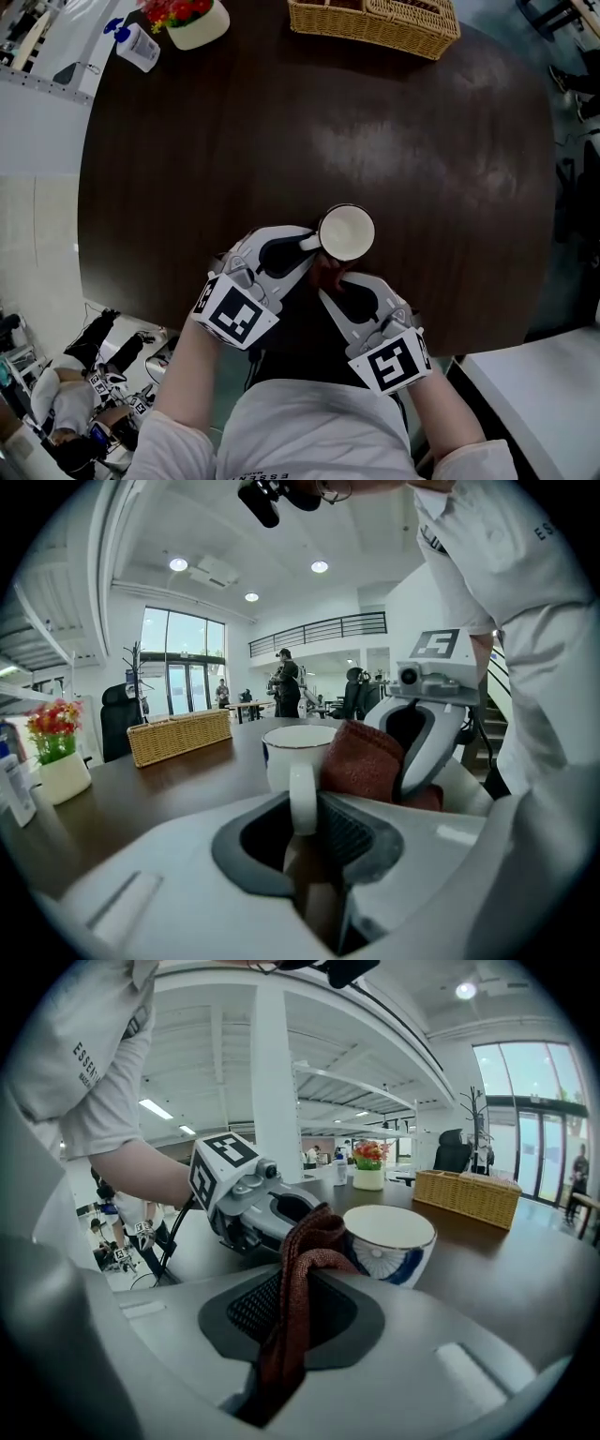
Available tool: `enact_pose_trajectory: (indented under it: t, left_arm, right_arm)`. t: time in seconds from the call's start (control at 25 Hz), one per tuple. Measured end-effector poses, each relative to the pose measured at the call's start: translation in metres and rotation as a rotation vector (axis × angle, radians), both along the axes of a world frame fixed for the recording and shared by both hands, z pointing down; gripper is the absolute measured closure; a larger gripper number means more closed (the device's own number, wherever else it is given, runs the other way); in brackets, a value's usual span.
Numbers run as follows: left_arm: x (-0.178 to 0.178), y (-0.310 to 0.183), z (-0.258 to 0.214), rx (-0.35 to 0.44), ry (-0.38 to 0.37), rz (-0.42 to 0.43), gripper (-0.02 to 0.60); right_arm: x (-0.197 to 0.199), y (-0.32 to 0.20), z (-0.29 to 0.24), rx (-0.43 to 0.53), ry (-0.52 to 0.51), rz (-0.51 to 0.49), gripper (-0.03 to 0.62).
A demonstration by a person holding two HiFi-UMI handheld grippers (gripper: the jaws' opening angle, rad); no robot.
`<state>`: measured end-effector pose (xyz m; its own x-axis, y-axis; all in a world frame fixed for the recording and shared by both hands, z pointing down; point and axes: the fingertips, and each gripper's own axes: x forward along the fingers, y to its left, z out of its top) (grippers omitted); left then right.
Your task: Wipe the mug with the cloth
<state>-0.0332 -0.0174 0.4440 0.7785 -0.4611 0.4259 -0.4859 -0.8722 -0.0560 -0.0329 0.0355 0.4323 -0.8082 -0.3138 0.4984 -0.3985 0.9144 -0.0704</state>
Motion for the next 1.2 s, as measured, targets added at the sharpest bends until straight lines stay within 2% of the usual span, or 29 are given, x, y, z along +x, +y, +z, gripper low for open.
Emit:
enact_pose_trajectory:
  t: [0.24,0.6,0.88,1.12,1.2]
  left_arm:
    - [0.001,0.004,0.001,-0.006,-0.006,0.036,0.506]
    - [0.003,0.009,0.003,-0.012,-0.032,0.104,0.506]
    - [0.003,0.008,0.001,-0.028,-0.019,0.104,0.506]
    - [0.003,0.007,0.002,-0.042,0.008,0.078,0.506]
    - [0.003,0.006,0.001,-0.049,0.014,0.068,0.506]
  right_arm:
    - [0.023,-0.017,0.015,-0.046,-0.001,0.103,0.514]
    - [0.059,-0.031,0.021,-0.057,0.065,0.183,0.513]
    - [0.091,-0.062,0.023,-0.026,0.145,0.205,0.514]
    - [0.117,-0.105,0.02,-0.019,0.176,0.348,0.514]
    - [0.109,-0.111,0.018,-0.012,0.168,0.318,0.516]
